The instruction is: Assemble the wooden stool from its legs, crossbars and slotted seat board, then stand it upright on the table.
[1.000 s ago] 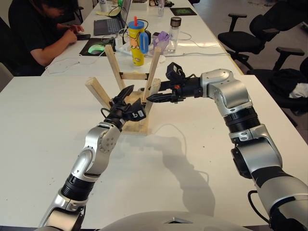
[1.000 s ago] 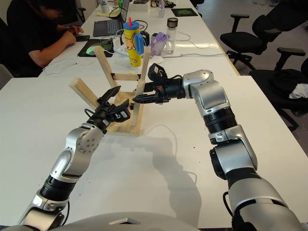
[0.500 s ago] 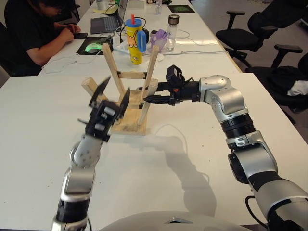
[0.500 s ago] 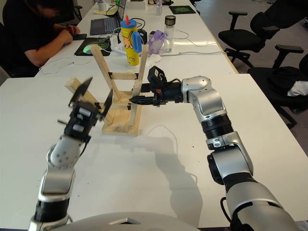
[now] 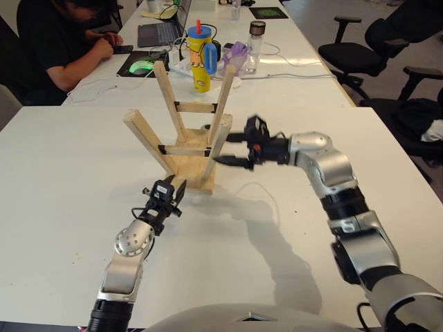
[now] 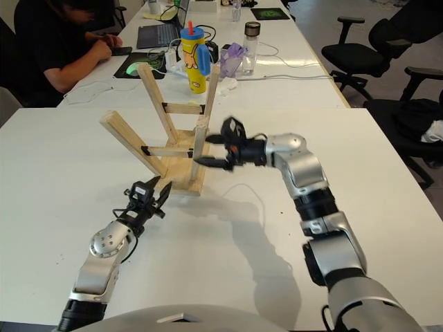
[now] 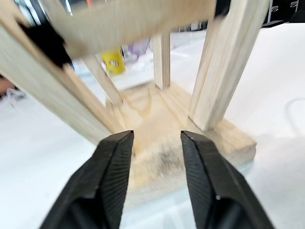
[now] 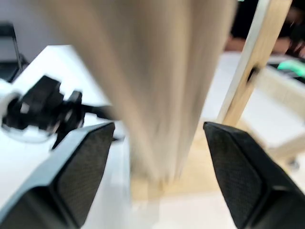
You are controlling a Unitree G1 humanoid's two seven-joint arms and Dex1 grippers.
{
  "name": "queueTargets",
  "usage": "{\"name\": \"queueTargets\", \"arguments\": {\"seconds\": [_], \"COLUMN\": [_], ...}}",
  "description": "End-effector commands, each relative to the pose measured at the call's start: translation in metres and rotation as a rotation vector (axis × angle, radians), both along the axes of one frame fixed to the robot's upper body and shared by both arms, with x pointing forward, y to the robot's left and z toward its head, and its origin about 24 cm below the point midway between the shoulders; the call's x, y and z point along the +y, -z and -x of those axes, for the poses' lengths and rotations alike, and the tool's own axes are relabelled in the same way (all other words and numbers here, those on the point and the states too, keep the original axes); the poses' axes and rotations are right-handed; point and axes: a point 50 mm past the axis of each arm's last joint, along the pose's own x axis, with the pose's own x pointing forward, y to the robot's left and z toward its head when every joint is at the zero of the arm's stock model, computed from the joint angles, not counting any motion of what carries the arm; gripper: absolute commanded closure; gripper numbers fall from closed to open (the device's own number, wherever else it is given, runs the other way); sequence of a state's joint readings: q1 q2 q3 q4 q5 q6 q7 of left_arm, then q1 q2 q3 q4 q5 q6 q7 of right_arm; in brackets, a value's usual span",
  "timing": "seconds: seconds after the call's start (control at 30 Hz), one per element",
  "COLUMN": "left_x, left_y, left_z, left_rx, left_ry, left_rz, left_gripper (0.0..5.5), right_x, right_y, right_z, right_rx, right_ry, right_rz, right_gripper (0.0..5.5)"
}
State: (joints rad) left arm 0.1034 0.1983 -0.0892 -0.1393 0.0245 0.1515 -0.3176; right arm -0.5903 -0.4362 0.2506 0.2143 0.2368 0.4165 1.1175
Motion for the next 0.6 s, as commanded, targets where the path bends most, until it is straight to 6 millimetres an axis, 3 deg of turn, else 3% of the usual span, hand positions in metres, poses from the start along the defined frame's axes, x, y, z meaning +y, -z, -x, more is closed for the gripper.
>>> {"name": "queueTargets", "arguments": {"seconds": [0.03, 0.13, 0.23, 0.4, 0.47, 0.6], "left_x": [-0.007, -0.008, -0.008, 0.001, 0.002, -0.002], "left_y": [0.006, 0.011, 0.019, 0.032, 0.035, 0.037], "left_z": [-0.007, -0.009, -0.008, -0.005, -0.005, -0.007], "left_rx": [0.062, 0.095, 0.146, 0.222, 0.239, 0.256], "left_ry": [-0.016, -0.045, -0.046, -0.051, -0.049, -0.028], "left_rz": [0.019, 0.031, -0.019, -0.104, -0.114, -0.103], "left_gripper": [4.49, 4.94, 5.13, 5.13, 5.13, 5.13], "right_x": [-0.024, -0.033, -0.033, -0.015, -0.004, 0.016], "right_y": [0.019, 0.011, -0.021, -0.148, -0.176, -0.214], "right_z": [0.012, 0.011, 0.007, 0.009, 0.014, 0.020], "right_rx": [0.047, 0.027, -0.036, -0.221, -0.260, -0.335], "right_ry": [0.060, 0.143, 0.193, 0.119, 0.076, 0.053], "right_rz": [0.038, -0.057, -0.252, -0.808, -0.916, -1.048], "right_gripper": [2.05, 2.05, 2.44, 3.18, 3.47, 4.22]}}
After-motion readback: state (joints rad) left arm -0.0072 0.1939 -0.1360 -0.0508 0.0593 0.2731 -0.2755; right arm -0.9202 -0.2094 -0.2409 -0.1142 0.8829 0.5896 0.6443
